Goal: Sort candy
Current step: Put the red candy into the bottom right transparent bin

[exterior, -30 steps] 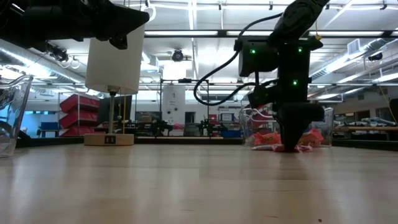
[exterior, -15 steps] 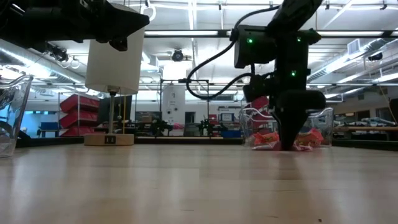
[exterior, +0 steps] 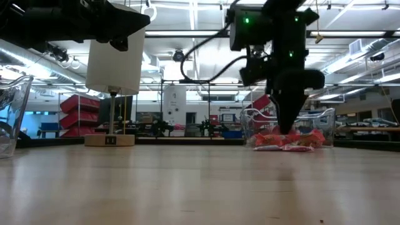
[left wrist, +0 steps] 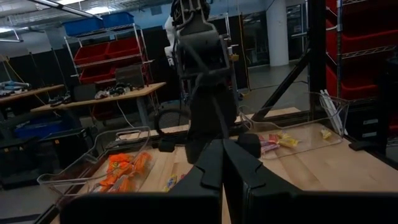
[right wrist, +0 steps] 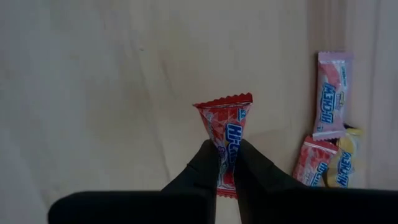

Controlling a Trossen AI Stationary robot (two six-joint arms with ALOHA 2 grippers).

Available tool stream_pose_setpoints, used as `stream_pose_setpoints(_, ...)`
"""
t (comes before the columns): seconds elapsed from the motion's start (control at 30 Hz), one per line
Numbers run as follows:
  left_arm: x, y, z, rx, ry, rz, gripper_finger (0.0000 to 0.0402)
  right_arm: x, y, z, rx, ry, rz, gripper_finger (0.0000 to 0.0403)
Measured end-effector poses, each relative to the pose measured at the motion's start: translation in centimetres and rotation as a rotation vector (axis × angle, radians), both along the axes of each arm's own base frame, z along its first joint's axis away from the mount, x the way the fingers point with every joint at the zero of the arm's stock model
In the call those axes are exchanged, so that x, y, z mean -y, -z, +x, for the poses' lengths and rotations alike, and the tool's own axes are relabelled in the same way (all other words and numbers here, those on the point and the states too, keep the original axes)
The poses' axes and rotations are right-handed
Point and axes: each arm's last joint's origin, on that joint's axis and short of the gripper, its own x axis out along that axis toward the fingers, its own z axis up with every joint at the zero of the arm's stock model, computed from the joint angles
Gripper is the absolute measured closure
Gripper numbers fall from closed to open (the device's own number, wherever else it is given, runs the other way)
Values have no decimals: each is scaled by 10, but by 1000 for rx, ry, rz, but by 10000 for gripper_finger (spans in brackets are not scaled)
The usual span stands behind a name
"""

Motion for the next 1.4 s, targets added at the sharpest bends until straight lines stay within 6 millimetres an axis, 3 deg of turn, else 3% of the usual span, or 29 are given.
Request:
stream_pose_setpoints(0.2,0,0,0,0,1,-2,397,-14,-21,2,15,-93,30,372)
stream_pose_setpoints(0.4,0,0,0,-4,1,-12,397,-27,-47,-11,83,-149,57,374)
stream_pose_setpoints(0.7,0,1,0,-6,2,-13,397,-44,-101,-57,177,3,105,377)
stream_pose_setpoints(0.93,0,1,0,-6,2,-14,397,-62,-131,-98,231,159,176,378)
stream_pose_setpoints(1.17,0,1,0,-6,2,-17,397,-81,-145,-135,189,329,267,379)
stream_pose_setpoints(1.4,0,1,0,-6,2,-20,397,-105,-147,-153,160,375,312,380)
